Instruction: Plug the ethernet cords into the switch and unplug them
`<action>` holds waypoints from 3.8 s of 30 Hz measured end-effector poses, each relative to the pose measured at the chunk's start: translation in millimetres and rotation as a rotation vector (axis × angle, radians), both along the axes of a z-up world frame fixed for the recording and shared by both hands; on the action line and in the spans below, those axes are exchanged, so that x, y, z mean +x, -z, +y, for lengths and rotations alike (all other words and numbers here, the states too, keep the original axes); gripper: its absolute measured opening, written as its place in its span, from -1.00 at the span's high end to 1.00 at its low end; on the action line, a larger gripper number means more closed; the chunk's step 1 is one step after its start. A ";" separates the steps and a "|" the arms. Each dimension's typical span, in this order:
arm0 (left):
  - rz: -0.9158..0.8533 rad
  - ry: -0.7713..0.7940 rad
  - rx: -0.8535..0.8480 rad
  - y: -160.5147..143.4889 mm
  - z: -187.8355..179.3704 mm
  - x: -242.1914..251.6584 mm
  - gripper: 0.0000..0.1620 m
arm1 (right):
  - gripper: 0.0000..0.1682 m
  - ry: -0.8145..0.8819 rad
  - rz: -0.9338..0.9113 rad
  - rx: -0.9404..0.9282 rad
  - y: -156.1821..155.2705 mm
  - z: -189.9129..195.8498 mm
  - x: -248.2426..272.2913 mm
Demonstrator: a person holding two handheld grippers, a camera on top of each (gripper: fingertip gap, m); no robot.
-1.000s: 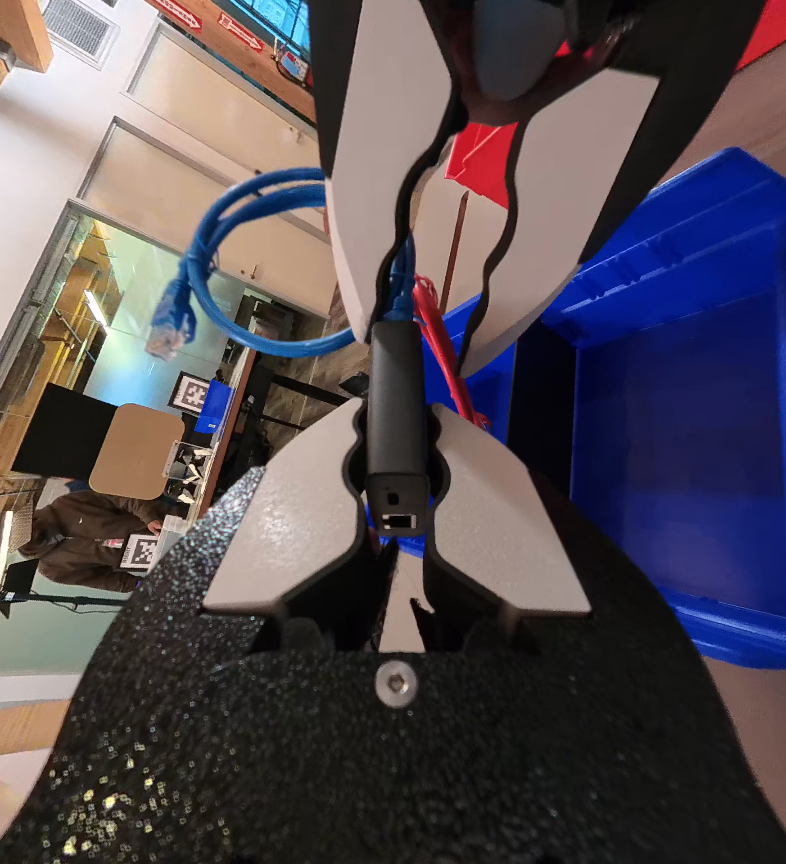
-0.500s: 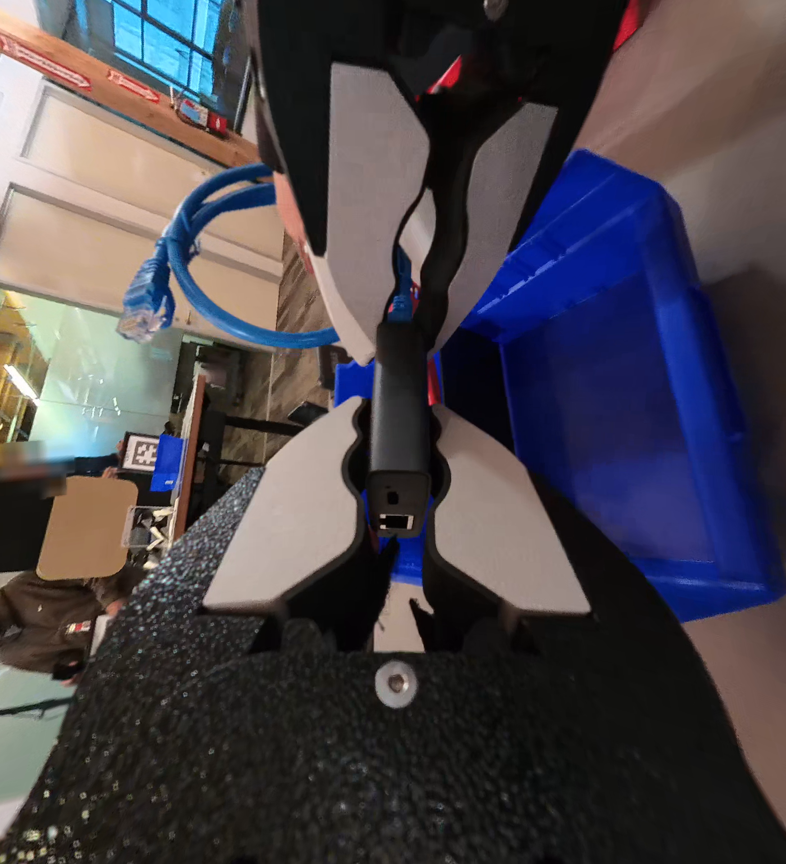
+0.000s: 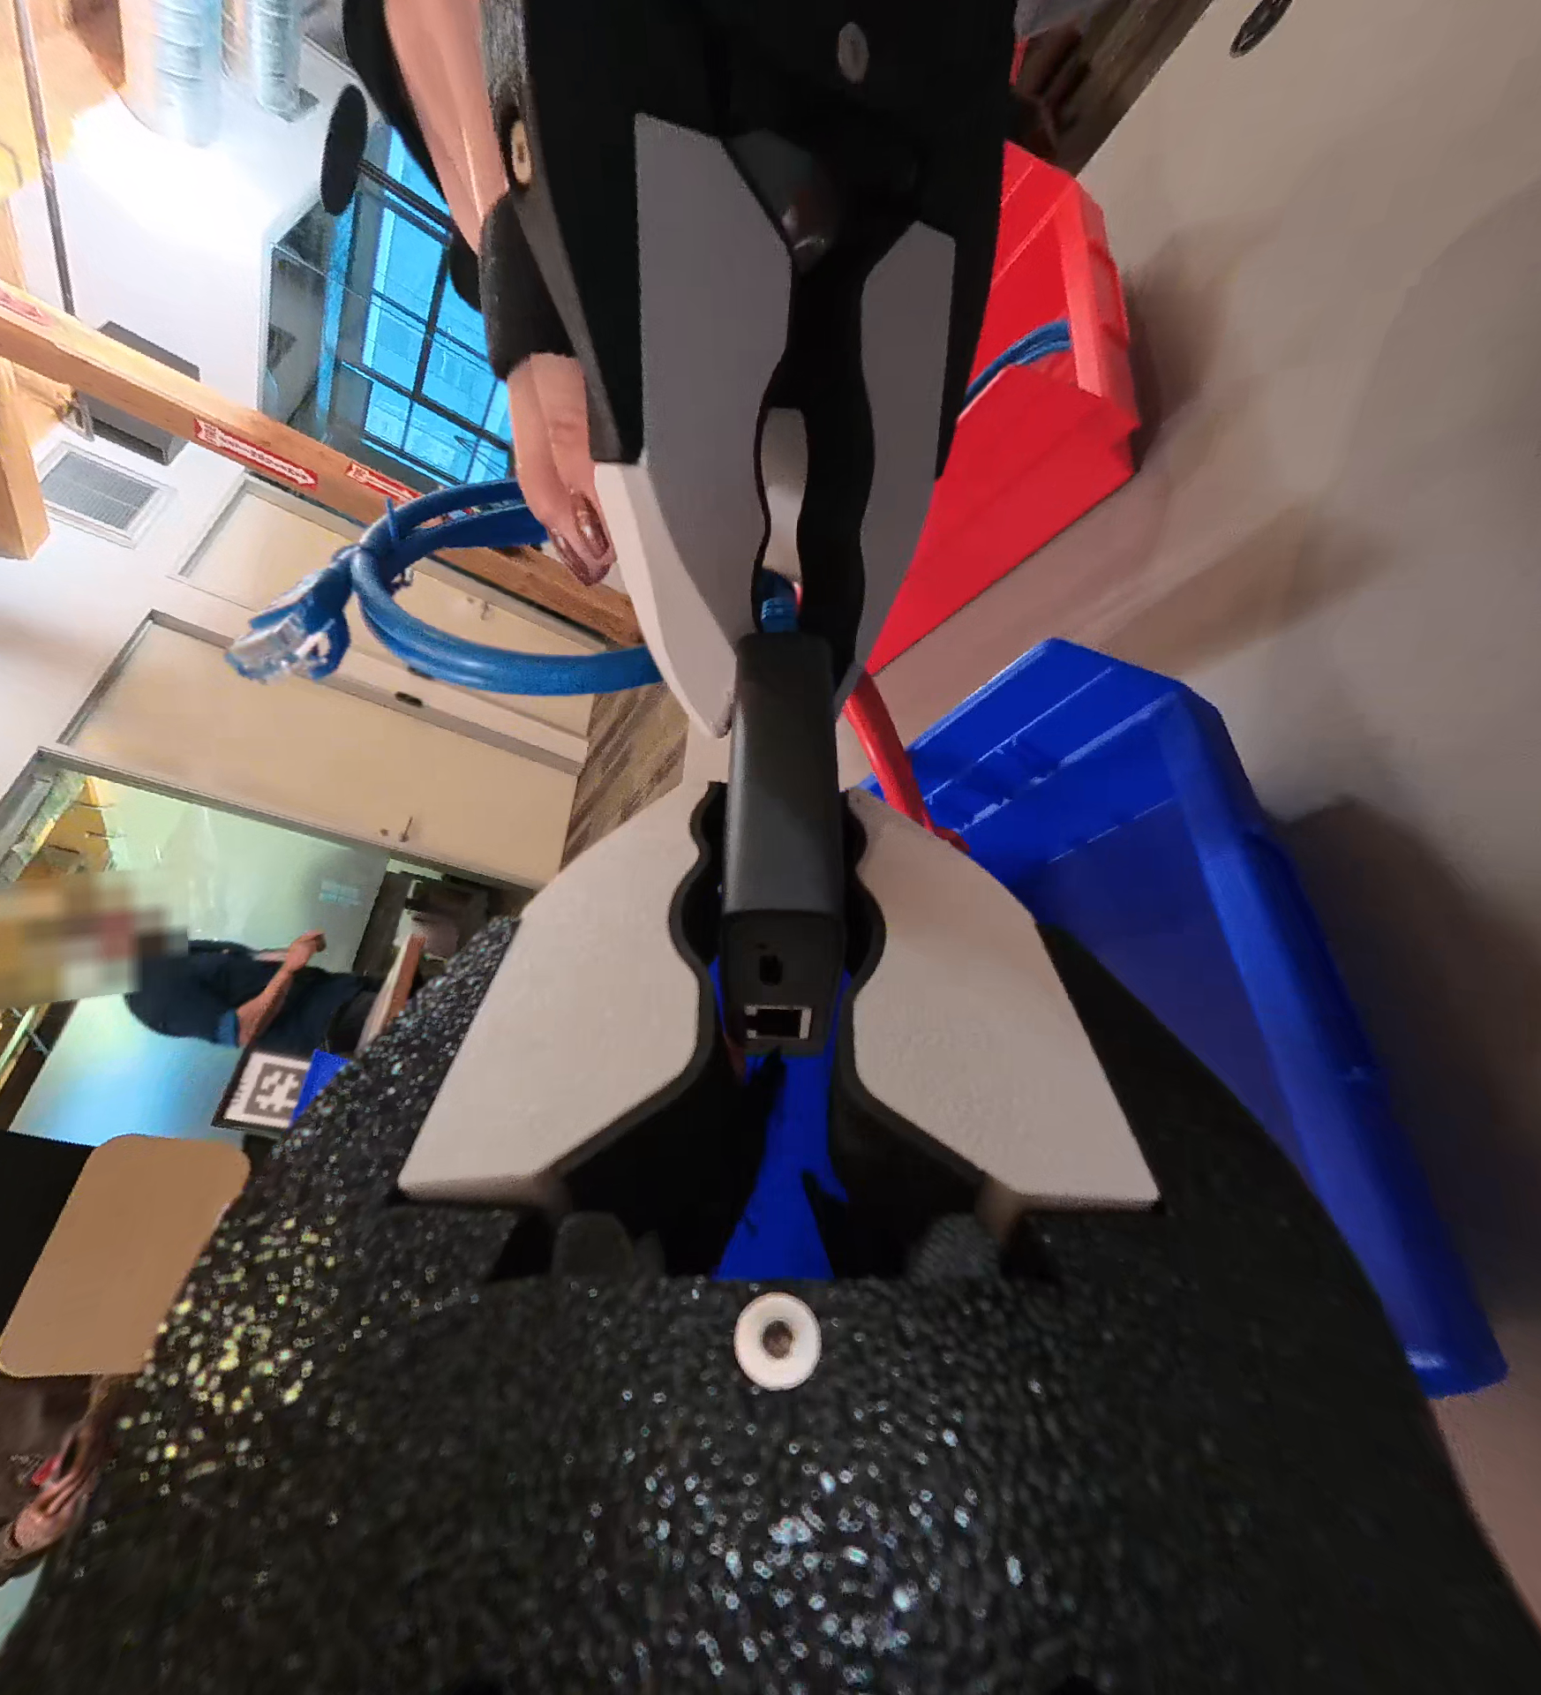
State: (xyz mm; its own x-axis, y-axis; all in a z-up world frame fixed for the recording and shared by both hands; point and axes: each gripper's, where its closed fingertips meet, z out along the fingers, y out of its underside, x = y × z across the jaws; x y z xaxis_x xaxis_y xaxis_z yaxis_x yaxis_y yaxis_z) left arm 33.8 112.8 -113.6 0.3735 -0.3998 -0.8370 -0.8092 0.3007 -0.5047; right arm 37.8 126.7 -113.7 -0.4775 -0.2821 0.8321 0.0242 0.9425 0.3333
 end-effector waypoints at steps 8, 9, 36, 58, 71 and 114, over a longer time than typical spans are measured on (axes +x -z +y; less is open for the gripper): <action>-0.035 0.089 -0.005 -4.6 -9.5 14.8 0.73 | 0.82 -0.040 -0.087 -0.278 -3.3 -14.1 14.9; -0.034 0.095 -0.004 -4.9 -10.4 15.9 0.72 | 0.82 -0.044 -0.100 -0.295 -3.6 -15.3 16.2; -0.014 -0.001 0.047 -9.3 0.4 18.6 0.73 | 0.53 0.358 0.052 -0.266 2.5 14.2 9.9; 0.064 0.049 0.134 -16.1 -13.8 31.9 0.73 | 0.78 0.160 0.067 0.010 -10.8 2.3 15.9; 0.033 -0.004 0.141 -21.4 -8.9 30.8 0.74 | 0.77 0.316 0.194 -0.141 -16.3 9.9 13.9; 0.060 0.000 0.159 -23.7 -13.4 36.3 0.73 | 0.78 0.225 0.199 0.183 -24.2 16.5 10.9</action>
